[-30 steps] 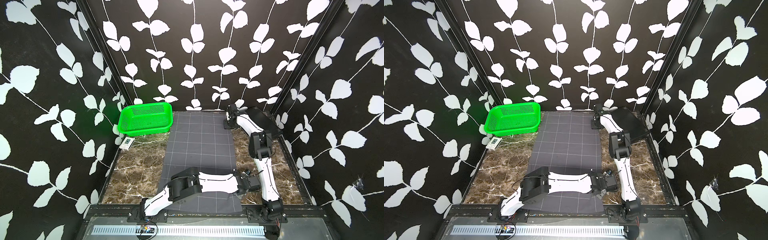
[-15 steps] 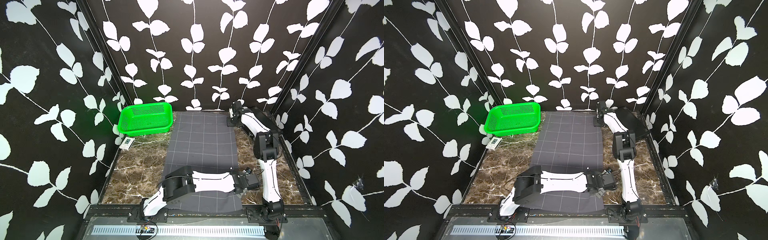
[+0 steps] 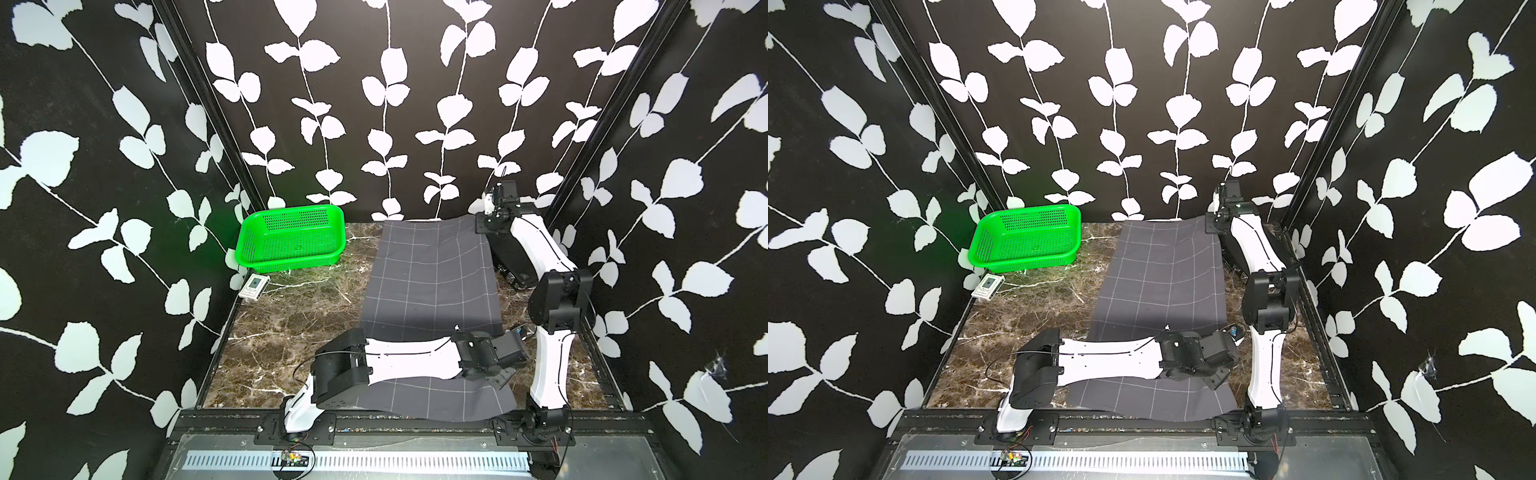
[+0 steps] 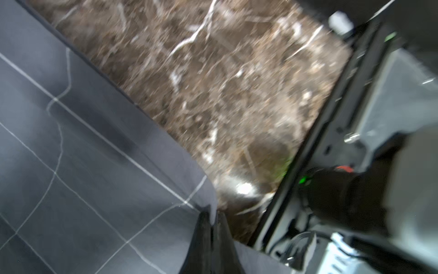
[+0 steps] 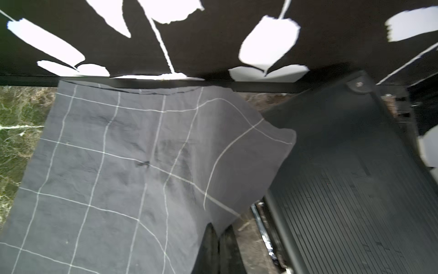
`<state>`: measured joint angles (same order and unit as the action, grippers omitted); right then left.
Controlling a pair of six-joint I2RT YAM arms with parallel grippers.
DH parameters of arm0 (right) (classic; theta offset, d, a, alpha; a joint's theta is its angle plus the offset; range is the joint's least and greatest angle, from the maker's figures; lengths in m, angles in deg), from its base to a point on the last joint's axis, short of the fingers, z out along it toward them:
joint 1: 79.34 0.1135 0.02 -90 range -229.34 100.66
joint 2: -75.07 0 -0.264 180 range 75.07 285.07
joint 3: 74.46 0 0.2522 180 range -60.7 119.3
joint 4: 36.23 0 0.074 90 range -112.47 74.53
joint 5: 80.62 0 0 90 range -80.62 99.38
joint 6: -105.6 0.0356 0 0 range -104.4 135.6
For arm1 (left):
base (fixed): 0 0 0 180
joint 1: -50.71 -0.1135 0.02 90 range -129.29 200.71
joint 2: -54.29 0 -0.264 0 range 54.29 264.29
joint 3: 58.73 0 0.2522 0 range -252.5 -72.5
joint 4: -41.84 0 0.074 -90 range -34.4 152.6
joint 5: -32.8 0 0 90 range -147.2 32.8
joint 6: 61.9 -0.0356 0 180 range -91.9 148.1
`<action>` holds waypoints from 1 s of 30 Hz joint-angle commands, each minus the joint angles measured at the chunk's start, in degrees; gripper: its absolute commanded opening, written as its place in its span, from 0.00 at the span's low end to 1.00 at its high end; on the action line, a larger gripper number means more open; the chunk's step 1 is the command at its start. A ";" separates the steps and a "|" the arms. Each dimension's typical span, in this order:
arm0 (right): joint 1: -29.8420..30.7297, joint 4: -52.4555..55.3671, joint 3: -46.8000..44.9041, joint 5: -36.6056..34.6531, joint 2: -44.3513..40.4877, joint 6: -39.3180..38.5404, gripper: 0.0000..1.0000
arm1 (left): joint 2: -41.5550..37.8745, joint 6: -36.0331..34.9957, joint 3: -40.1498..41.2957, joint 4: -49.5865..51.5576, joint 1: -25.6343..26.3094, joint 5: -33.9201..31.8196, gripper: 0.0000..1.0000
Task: Roll up the pillowcase
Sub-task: Fold the pillowcase.
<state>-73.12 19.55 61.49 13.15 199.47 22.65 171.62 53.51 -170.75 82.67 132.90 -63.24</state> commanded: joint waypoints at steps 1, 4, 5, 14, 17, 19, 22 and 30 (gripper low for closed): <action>-0.60 -0.83 -1.08 0.84 -1.53 -2.11 0.00 | -3.46 -0.52 -1.32 -5.49 -0.15 6.92 0.00; -0.52 -1.07 -1.60 1.04 -1.86 -1.95 0.00 | -4.69 -0.33 -1.37 -7.23 -0.94 9.11 0.00; -0.48 -1.08 -1.65 0.95 -1.91 -1.78 0.00 | -5.55 0.23 -0.72 -8.12 -1.45 9.78 0.00; -0.48 -2.30 -1.61 -1.25 -3.51 -1.12 0.00 | -10.54 4.65 7.03 -17.68 -4.32 15.84 0.00; -1.53 -1.44 -1.68 -1.97 -4.44 -2.36 0.00 | -8.27 4.17 4.14 -17.29 -4.23 17.63 0.00; -2.20 -1.46 -2.50 -1.85 -5.18 -2.74 0.00 | -7.29 3.81 2.66 -17.37 -4.26 18.13 0.00; -2.70 -1.81 -3.85 -1.32 -5.87 -3.24 0.00 | -6.16 3.37 1.15 -16.88 -4.23 18.35 0.00; -1.03 -3.86 -6.21 0.73 -4.66 -2.13 0.00 | -10.64 6.98 10.61 -20.71 -5.14 13.65 0.00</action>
<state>-75.59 17.92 56.83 13.15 195.16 20.14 165.33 58.60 -164.46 64.68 128.25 -47.64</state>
